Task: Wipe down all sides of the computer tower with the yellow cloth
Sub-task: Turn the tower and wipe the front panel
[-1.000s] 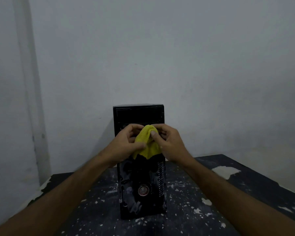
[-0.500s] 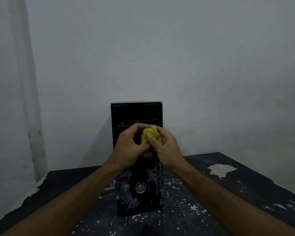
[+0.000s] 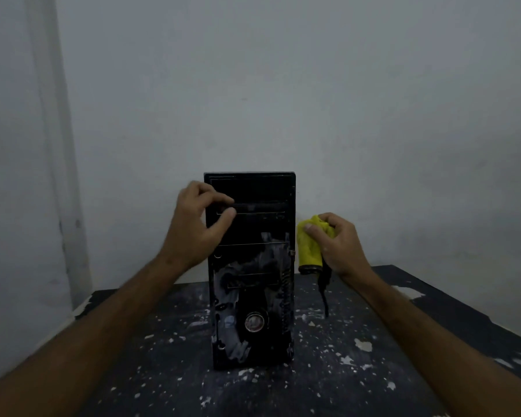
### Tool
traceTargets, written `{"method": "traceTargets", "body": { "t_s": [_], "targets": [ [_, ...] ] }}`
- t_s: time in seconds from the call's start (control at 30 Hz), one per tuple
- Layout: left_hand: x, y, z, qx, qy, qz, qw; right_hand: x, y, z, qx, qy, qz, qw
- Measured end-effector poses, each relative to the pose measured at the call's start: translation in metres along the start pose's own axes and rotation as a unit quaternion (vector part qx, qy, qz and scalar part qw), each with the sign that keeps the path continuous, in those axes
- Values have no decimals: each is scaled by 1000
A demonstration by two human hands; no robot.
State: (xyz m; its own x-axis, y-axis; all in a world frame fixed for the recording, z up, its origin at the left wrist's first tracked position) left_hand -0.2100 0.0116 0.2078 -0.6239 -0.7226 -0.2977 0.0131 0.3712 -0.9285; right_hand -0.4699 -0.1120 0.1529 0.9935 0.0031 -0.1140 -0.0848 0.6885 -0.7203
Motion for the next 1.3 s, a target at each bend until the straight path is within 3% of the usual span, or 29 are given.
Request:
{"method": "traceTargets", "body": {
  "t_s": [0.17, 0.3, 0.43, 0.6, 0.73, 0.87, 1.0, 1.13, 1.23, 1.3],
  "targets": [
    [-13, -11, 21, -21, -13, -47, 999, 4, -5, -16, 52, 36, 56, 996],
    [-8, -22, 29, -35, -27, -6, 999, 12, -15, -14, 58, 51, 110, 991],
    [8, -20, 35, -70, -23, 40, 996, 12, -29, -1, 13, 95, 82, 992],
    [12, -15, 36, -46, -54, 49, 996, 19, -13, -18, 1, 172, 122, 977],
    [12, -15, 36, -33, -60, 41, 997, 13, -35, 11, -41, 171, 43, 984],
    [12, -16, 36, -30, -52, 36, 998, 27, -12, -4, -45, 251, 159, 954],
    [15, -18, 35, -29, -51, 30, 998, 24, -24, 21, -100, 200, 50, 973],
    [12, -18, 39, -28, -54, 27, 998, 50, -18, 17, -116, 273, 171, 940],
    [14, -18, 38, -28, -47, 27, 998, 30, -27, 35, -150, 238, 37, 959],
    [15, -19, 39, -30, -45, 32, 998, 38, -25, 40, -163, 238, 54, 956]
  ]
}}
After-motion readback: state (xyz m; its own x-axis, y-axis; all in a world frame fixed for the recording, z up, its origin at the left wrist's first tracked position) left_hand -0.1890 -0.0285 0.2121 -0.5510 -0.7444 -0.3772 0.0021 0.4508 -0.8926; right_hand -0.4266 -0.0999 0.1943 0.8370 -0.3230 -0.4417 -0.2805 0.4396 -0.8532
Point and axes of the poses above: each hand's wrist, its own y-axis away from the middle knuckle, its own x-axis out of the palm, z = x × y, the point moved 7 cm from there along -y, towards the middle knuckle, and after that the axes turned 4 degrees about y, right-handed, at the moved point
